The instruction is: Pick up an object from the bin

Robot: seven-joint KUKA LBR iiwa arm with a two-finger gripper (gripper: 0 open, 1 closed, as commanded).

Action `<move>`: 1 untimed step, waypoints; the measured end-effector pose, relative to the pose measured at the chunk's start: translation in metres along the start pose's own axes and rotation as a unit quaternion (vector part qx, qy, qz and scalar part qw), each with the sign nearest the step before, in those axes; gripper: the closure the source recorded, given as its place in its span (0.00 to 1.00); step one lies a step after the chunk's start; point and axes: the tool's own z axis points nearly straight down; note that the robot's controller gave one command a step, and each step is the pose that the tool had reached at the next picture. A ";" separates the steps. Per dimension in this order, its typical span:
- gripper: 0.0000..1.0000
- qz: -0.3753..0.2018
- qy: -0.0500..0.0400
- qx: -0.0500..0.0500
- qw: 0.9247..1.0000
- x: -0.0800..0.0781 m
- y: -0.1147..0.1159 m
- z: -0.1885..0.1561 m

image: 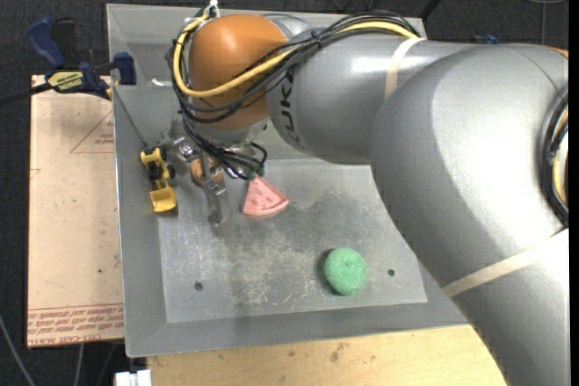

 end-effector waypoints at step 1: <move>0.00 0.144 0.003 -0.004 0.990 -0.003 0.010 -0.001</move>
Offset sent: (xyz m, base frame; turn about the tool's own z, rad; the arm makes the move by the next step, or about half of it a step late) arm -0.0057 0.0232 -0.0144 -0.1957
